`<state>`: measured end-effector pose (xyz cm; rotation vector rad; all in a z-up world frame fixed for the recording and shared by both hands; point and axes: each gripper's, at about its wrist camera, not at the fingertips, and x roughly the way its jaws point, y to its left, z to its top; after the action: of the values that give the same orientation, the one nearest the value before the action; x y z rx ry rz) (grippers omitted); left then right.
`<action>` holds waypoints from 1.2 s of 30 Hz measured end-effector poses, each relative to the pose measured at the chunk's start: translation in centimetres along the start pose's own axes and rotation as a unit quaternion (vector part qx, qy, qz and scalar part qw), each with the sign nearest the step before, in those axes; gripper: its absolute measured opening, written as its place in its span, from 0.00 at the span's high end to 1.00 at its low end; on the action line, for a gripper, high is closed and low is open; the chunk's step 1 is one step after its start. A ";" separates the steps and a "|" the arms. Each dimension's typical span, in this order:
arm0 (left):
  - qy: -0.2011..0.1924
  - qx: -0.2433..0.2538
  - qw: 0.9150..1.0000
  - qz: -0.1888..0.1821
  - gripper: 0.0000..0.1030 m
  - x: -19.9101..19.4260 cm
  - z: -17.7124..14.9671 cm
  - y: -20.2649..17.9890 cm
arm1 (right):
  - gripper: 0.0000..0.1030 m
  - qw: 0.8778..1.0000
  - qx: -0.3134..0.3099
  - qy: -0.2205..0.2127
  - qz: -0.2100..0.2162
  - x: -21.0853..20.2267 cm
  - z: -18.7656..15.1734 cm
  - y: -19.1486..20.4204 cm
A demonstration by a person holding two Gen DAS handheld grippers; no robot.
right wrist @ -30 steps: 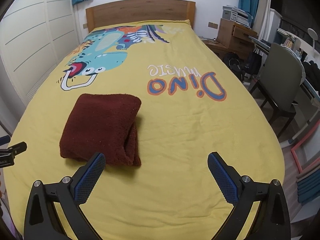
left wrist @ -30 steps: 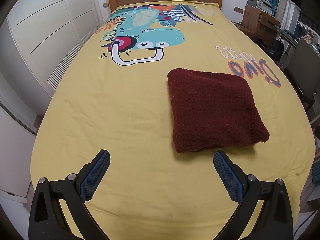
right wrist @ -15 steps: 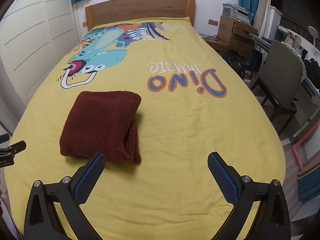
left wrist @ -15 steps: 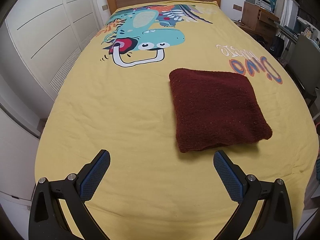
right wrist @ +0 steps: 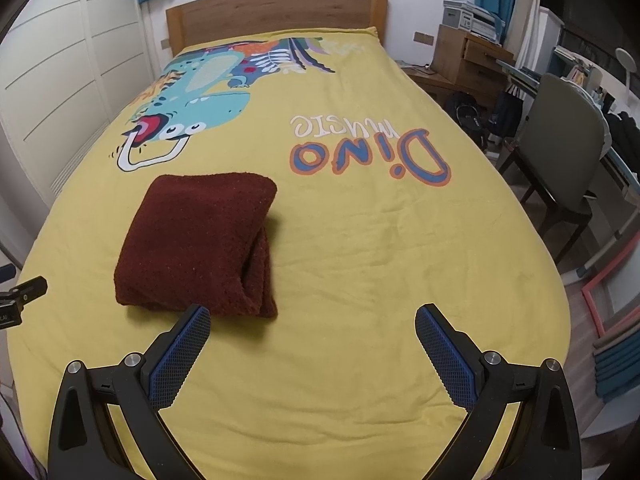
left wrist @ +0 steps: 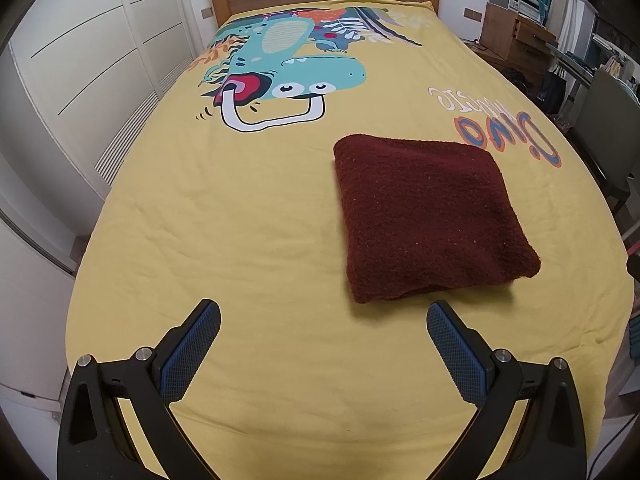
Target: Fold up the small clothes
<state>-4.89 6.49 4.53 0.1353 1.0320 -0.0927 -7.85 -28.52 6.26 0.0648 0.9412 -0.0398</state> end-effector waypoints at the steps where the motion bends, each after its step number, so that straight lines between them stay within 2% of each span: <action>1: 0.001 -0.001 1.000 -0.001 0.01 0.0 0.0 0.0 | 0.01 1.000 0.000 0.000 0.000 0.0 0.0 0.0; 36: 0.018 0.014 1.000 -0.008 0.01 0.8 -0.7 -1.5 | 0.01 1.000 -0.007 0.021 0.008 0.8 -0.6 0.1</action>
<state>-5.31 5.10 3.36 0.1541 1.0684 -0.1194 -7.91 -28.40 5.28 0.0608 0.9823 -0.0172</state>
